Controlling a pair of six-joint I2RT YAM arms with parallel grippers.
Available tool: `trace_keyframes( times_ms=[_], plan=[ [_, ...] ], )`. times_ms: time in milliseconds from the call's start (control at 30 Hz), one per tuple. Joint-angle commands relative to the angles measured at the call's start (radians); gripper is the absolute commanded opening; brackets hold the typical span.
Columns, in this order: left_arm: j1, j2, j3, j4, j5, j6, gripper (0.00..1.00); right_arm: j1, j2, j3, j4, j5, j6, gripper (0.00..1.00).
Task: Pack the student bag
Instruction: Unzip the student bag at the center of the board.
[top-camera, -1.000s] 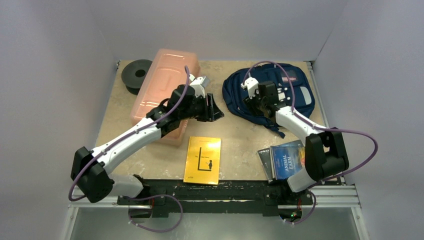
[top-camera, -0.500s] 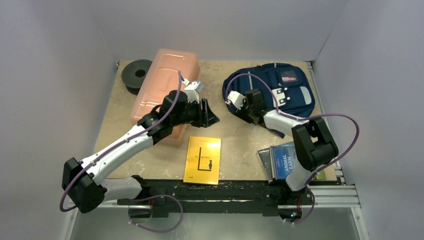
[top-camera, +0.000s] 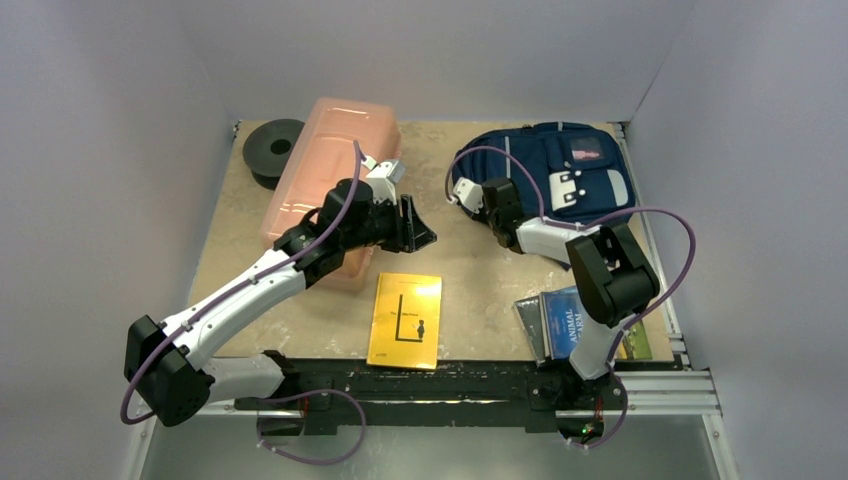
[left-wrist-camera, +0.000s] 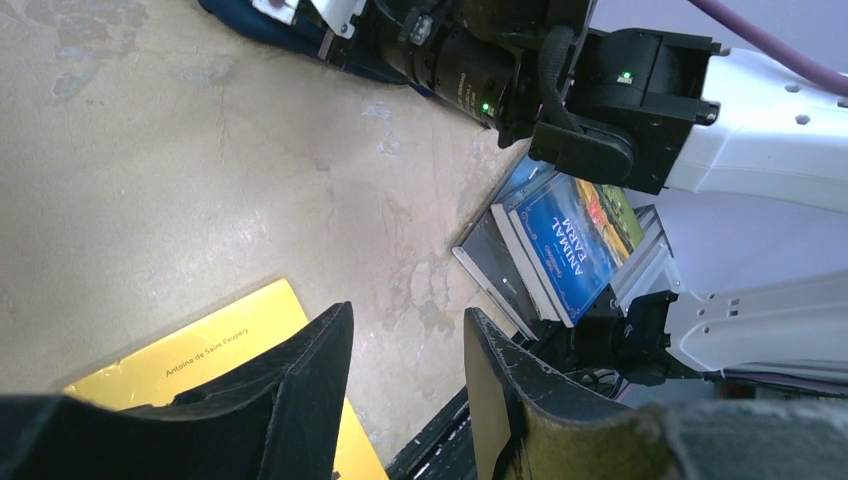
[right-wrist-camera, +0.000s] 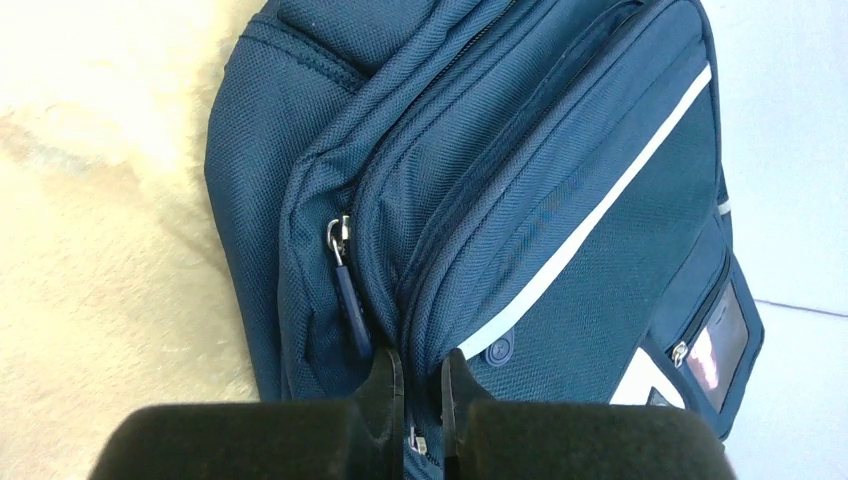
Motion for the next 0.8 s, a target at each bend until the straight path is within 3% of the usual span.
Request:
trace_keyframes(
  times_ms=[0, 133, 400, 467, 600, 767],
  plan=[
    [0.013, 0.016, 0.009, 0.011, -0.002, 0.013, 0.43, -0.015, 0.012, 0.063, -0.097, -0.026, 0.113, 0.00],
    [0.036, 0.048, 0.020, 0.013, 0.005, -0.022, 0.43, -0.038, -0.129, 0.055, -0.155, -0.194, 0.293, 0.00],
    [-0.003, 0.232, 0.075, 0.260, -0.009, -0.100, 0.43, -0.108, -0.387, -0.117, -0.114, -0.443, 0.405, 0.00],
    [-0.045, 0.291, 0.129, 0.287, -0.058, -0.056, 0.45, -0.119, -0.412, -0.133, -0.121, -0.487, 0.412, 0.00],
    [-0.132, 0.437, 0.289, 0.193, -0.191, 0.091, 0.43, -0.186, -0.450, -0.159, -0.140, -0.571, 0.466, 0.00],
    [-0.181, 0.581, 0.372, 0.186, -0.282, 0.190, 0.33, -0.209, -0.482, -0.153, -0.178, -0.599, 0.498, 0.00]
  ],
)
